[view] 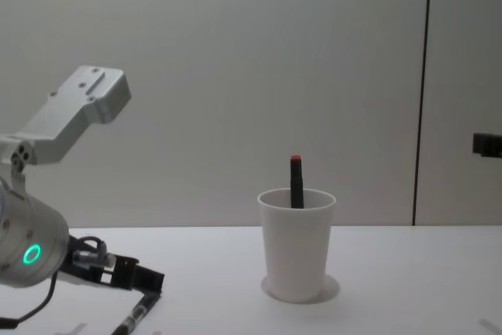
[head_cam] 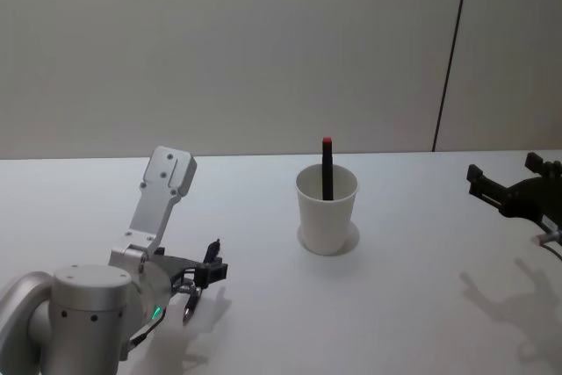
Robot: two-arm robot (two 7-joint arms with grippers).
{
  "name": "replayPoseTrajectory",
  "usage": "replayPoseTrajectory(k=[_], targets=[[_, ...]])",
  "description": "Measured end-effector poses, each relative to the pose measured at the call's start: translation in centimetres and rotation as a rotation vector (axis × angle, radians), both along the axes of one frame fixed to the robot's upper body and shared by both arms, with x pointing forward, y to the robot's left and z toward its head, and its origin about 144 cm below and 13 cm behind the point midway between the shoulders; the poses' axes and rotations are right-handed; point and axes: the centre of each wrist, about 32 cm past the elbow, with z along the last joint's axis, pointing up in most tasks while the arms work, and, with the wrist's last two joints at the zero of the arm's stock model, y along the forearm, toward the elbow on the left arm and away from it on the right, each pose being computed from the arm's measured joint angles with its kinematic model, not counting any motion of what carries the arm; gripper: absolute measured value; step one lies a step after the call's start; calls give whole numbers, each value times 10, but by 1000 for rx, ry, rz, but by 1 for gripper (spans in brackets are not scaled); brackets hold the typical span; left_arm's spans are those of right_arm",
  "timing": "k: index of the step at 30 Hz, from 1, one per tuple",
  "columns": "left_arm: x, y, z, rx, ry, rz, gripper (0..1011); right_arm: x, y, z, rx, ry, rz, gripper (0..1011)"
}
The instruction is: Place the pen into the pen holder.
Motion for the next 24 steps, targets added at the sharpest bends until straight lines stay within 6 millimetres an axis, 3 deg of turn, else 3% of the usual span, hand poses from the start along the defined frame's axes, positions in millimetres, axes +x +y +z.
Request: replayPoseTrajectory(k=[24], targets=[[3,9,-12,16,67,-73,1000,0,0,0,0,0,0,1002]])
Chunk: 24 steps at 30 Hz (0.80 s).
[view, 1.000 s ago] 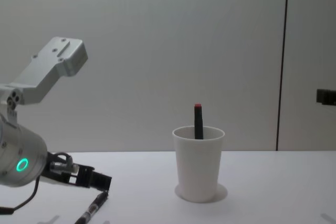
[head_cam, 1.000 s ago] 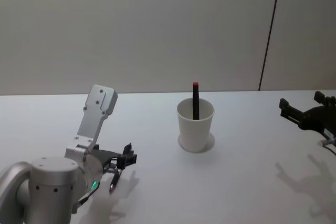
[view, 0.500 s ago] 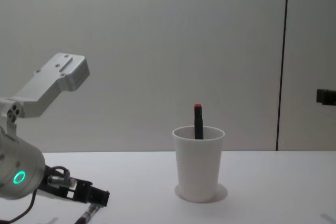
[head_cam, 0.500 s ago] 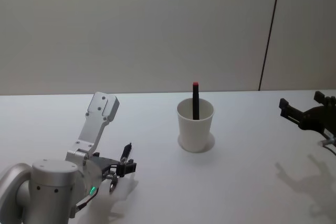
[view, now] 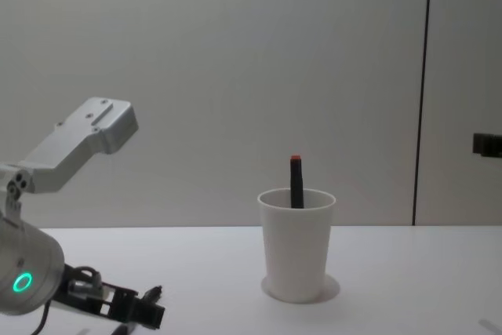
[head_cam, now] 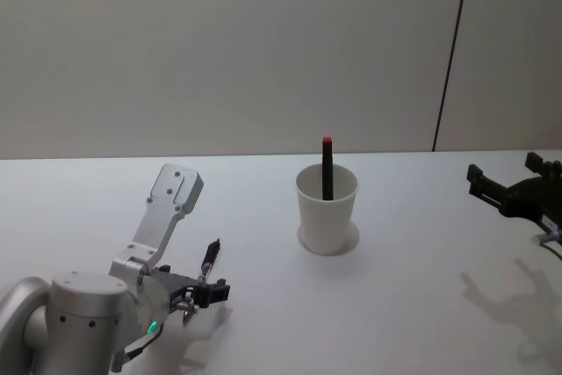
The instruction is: Place the pen into the pen holder.
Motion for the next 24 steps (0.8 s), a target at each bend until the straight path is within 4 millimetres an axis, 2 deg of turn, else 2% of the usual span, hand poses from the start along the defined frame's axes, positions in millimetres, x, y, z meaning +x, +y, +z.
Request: replayPoseTrajectory(k=[24], targets=[[4,10,-12,-32,9,-8,1000,0,0,0,0,0,0,1002]])
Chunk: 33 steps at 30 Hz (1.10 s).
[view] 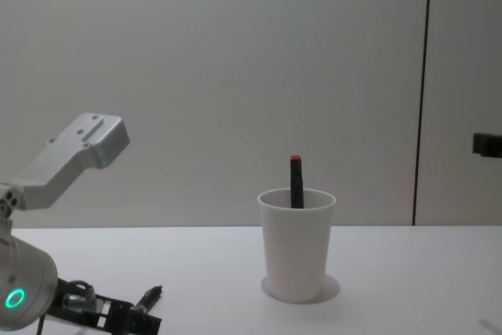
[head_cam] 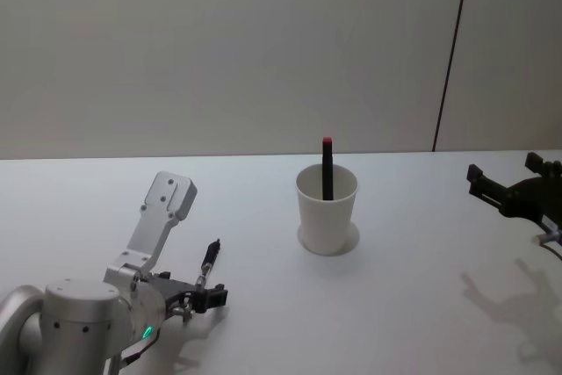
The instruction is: Place the pen into the pen holder.
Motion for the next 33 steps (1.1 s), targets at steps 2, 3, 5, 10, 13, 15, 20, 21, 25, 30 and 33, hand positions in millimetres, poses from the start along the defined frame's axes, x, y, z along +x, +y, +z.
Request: replayPoseTrajectory(k=[2,3,5,10,13,15,20,21,25,30,33], targets=[[0,0,-1,-1,0,1,965,0,0,0,0,0,0,1002],[0,1,-1,-2,-1,1,951,0,0,0,0,0,0,1002],[0,1,-1,-2,-2,2,912,0,0,0,0,0,0,1002],[0,2,-2,-1,-1,3,783,0,0,0,0,0,0,1002],[0,3,-2,2,1,2,682,0,0,0,0,0,0,1002],[0,3,-2,6,6,1,622,0,0,0,0,0,0,1002],[0,4,-3,14,15,-3,459,0,0,0,0,0,0,1002],[1,4,-3,16,17,-4,439,0,0,0,0,0,0,1002],[1,4,-2,22,24,-9,295,0,0,0,0,0,0,1002],[1,4,-3,30,32,-15,142,0,0,0,0,0,0,1002],[1,4,-3,33,34,-16,129,0,0,0,0,0,0,1002]])
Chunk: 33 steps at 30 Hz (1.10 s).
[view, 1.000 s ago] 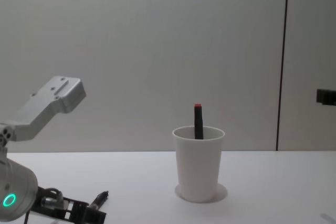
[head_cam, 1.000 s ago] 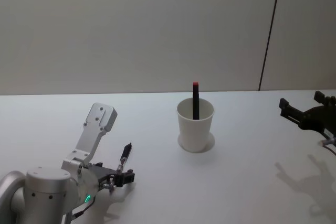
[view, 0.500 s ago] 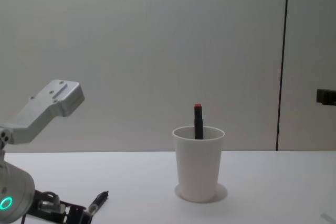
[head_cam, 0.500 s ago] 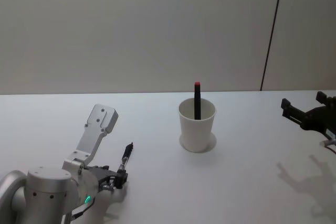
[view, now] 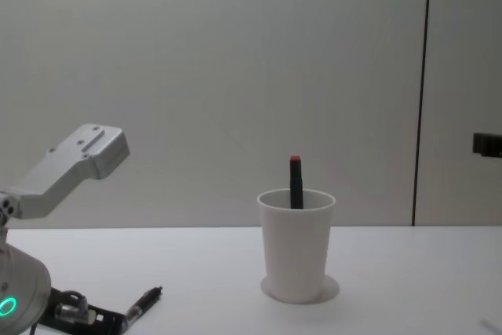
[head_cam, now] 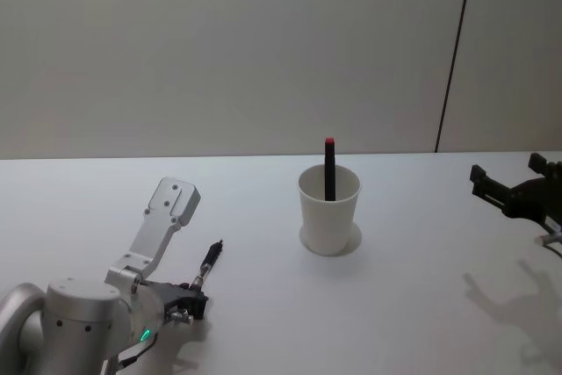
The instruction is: Place the pen into the pen holder.
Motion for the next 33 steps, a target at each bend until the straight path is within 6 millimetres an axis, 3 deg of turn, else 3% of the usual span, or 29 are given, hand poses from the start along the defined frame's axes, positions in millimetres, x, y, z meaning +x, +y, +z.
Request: replayPoseTrajectory(k=[17,33], targets=[[-1,1,0,12,-18,-9,129,0,0,0,0,0,0,1002],[-7,7,8,21,-210,-30,127,0,0,0,0,0,0,1002]])
